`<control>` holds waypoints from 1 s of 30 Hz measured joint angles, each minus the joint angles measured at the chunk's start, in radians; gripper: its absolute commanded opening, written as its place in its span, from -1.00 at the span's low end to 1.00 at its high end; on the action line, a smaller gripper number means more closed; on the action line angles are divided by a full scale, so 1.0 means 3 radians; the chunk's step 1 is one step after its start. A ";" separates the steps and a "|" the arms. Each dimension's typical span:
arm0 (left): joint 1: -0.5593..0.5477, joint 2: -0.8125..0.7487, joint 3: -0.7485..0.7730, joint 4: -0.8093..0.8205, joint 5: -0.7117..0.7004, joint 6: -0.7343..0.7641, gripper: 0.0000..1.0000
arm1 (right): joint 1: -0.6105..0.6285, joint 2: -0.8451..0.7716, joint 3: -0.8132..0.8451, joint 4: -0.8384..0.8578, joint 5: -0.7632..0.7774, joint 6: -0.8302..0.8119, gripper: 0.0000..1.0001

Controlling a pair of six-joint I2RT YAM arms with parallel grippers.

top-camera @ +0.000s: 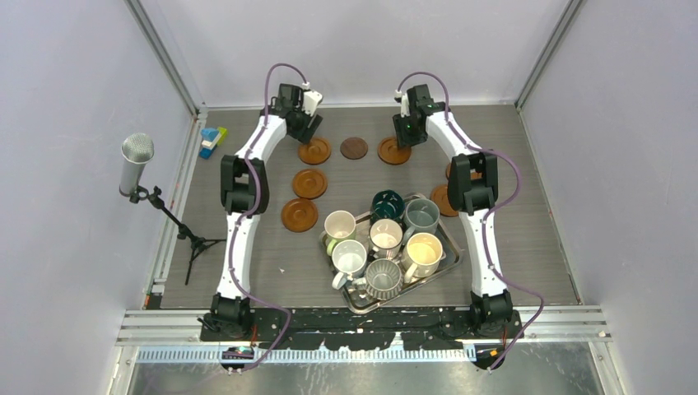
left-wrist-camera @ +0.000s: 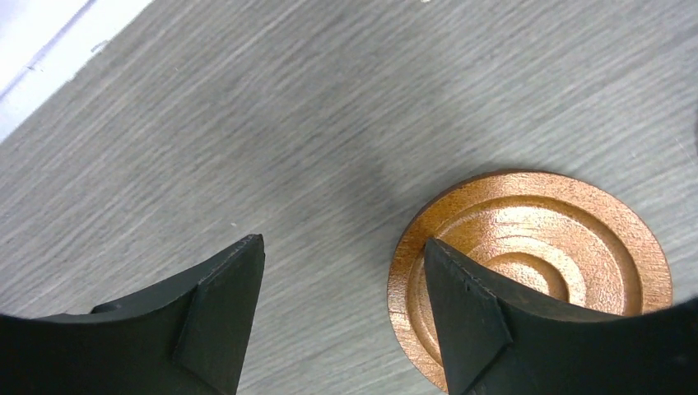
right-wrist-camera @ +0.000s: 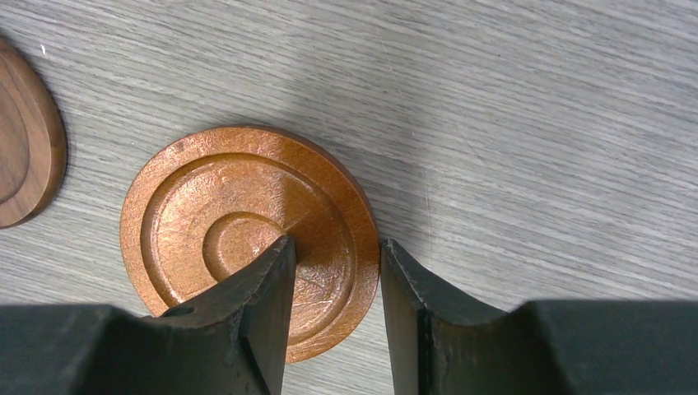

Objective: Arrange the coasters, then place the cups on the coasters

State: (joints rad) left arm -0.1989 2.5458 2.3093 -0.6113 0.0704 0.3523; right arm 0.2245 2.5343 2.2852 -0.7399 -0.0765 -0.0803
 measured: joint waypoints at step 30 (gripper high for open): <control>0.0095 0.0072 0.0095 0.0128 -0.0057 0.0088 0.67 | 0.0150 0.0098 0.0181 0.0079 0.0445 -0.0142 0.00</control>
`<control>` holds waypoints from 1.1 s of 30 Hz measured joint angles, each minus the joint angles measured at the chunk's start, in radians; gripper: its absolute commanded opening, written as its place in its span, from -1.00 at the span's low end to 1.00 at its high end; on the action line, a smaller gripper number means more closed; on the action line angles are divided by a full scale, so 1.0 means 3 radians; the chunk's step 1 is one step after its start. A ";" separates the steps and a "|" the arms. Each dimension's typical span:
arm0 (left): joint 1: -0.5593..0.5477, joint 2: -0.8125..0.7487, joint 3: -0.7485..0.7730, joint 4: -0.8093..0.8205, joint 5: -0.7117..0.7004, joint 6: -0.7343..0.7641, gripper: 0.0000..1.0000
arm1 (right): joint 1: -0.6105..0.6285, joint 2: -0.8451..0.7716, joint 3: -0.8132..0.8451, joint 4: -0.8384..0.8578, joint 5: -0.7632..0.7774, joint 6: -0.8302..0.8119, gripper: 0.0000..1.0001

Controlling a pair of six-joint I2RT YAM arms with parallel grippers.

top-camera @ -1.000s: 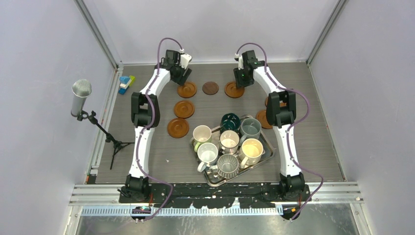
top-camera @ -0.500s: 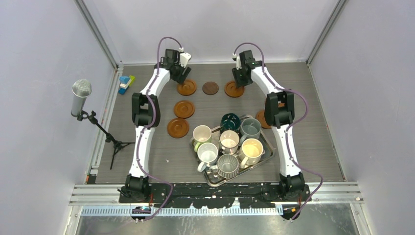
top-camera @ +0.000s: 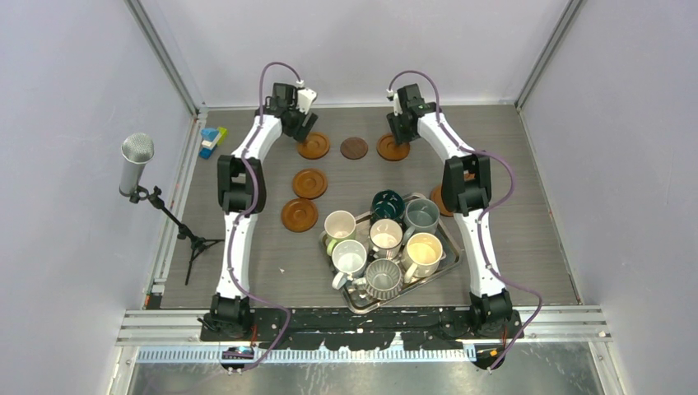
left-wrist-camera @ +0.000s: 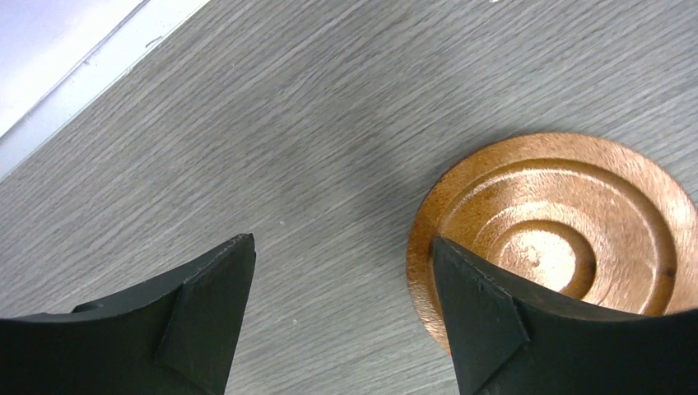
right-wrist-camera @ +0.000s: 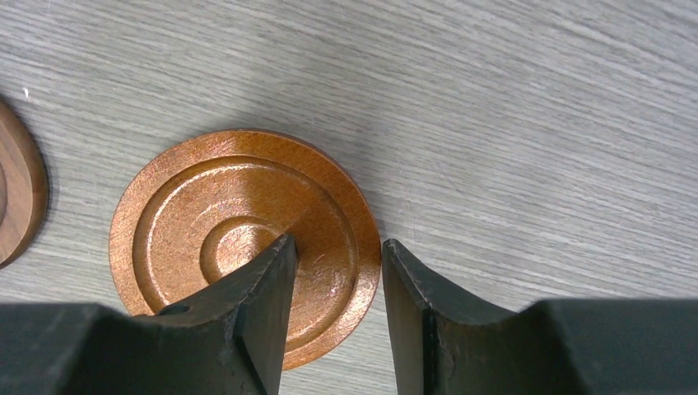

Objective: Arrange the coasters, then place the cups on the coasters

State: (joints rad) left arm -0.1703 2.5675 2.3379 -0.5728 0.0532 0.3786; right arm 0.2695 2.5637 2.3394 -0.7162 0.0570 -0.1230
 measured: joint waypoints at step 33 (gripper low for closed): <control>-0.0008 -0.1517 -0.2036 -0.0395 0.0880 0.0251 0.99 | -0.1236 -0.1047 -0.0830 -0.1044 -0.0696 -0.0649 0.30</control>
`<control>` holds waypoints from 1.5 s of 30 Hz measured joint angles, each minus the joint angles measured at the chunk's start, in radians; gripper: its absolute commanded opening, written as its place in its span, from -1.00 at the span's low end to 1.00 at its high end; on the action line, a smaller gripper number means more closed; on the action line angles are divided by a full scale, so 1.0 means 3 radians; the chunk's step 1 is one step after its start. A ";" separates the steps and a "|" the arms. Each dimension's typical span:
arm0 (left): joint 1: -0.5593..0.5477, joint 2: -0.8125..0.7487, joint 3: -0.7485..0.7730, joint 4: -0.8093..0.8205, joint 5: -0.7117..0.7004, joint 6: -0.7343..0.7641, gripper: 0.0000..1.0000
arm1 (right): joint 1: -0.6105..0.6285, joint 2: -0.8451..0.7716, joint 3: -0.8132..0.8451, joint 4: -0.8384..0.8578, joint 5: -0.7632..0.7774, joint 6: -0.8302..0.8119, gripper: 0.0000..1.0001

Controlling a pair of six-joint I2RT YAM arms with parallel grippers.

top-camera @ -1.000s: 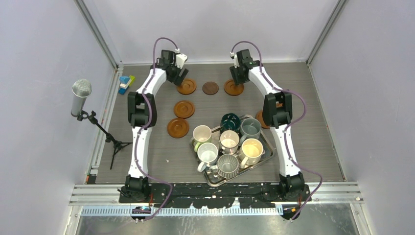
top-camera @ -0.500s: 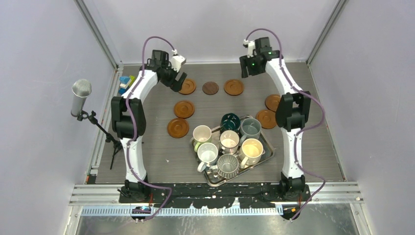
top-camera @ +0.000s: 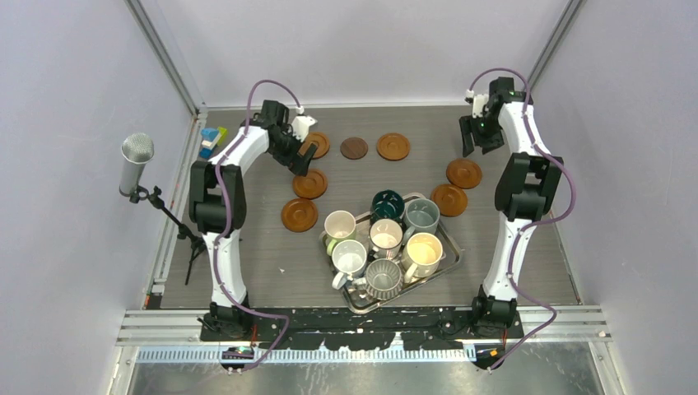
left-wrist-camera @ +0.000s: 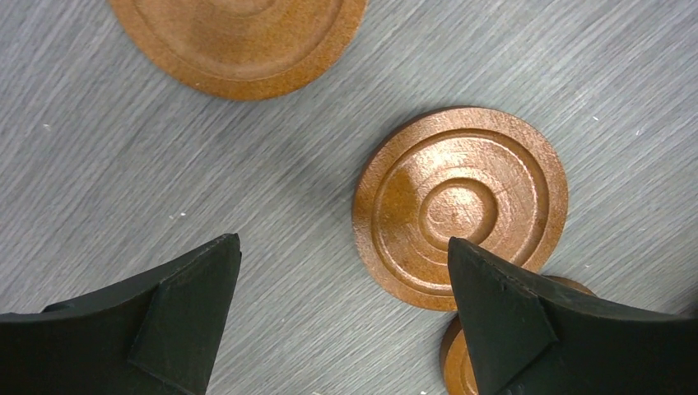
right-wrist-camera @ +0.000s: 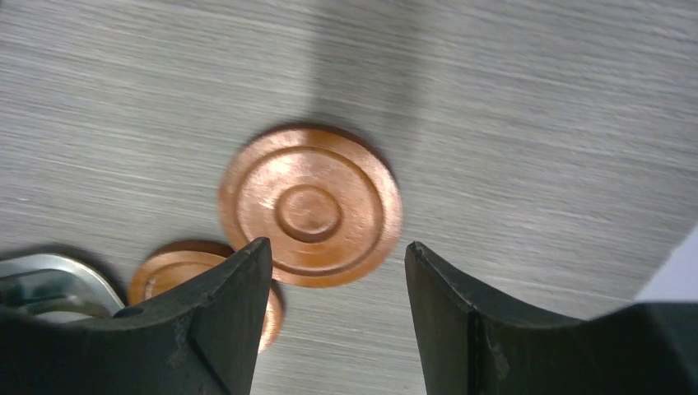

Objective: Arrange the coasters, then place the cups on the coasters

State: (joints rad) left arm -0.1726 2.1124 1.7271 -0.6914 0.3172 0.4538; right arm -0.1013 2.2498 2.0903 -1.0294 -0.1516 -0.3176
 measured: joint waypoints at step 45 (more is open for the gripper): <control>0.0205 0.0285 0.0154 0.0112 -0.1306 -0.0041 0.45 | 0.0167 0.0226 -0.0398 0.0112 0.0501 -0.0337 0.00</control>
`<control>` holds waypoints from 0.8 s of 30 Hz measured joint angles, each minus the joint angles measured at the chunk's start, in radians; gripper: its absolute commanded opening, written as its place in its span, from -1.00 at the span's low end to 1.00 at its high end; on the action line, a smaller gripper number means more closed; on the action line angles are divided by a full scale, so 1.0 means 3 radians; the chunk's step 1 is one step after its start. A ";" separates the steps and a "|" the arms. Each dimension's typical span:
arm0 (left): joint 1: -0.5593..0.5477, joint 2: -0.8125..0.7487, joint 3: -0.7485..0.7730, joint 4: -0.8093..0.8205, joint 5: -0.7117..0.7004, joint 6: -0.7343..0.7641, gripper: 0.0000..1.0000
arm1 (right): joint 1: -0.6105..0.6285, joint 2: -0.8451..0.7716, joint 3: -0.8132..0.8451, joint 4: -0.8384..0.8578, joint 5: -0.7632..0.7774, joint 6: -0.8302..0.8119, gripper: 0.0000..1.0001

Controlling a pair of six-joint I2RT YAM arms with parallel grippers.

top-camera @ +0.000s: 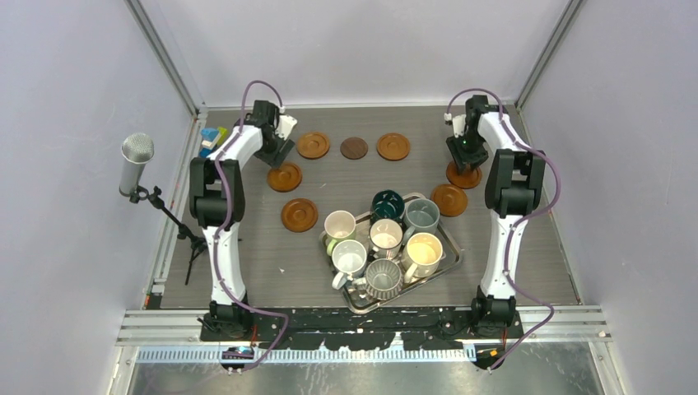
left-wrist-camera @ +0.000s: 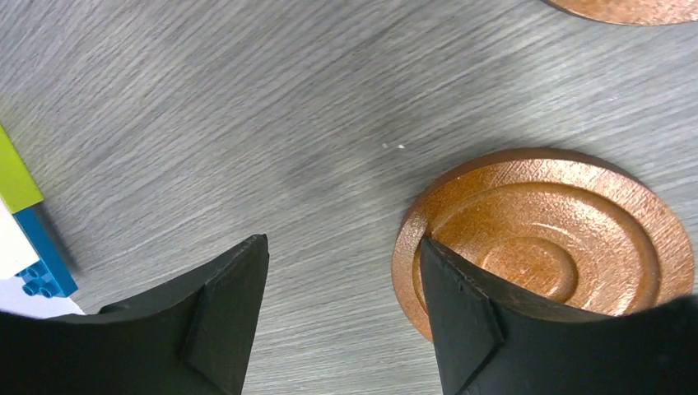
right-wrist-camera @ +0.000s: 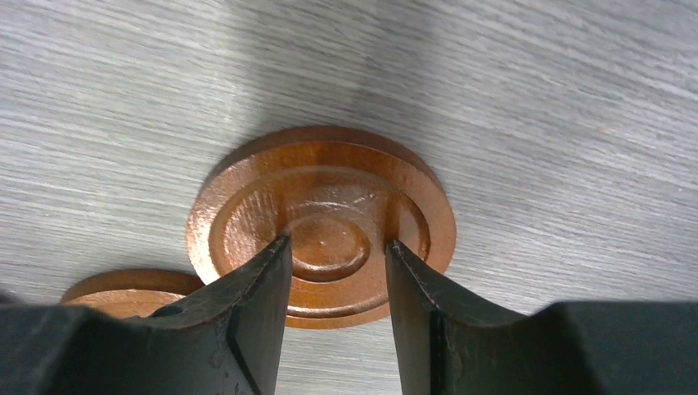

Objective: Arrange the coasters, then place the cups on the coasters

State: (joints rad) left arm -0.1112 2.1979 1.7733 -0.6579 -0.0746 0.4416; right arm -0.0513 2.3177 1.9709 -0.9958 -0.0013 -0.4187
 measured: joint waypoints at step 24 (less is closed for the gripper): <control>0.0088 0.0167 0.0216 -0.0282 0.0802 0.0223 0.63 | 0.0039 0.0045 0.0078 0.0010 0.0020 0.0006 0.09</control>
State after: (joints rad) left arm -0.0849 2.2478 1.8381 -0.7425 0.1661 0.5083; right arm -0.0395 2.3310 1.9942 -0.9928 0.0048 -0.4168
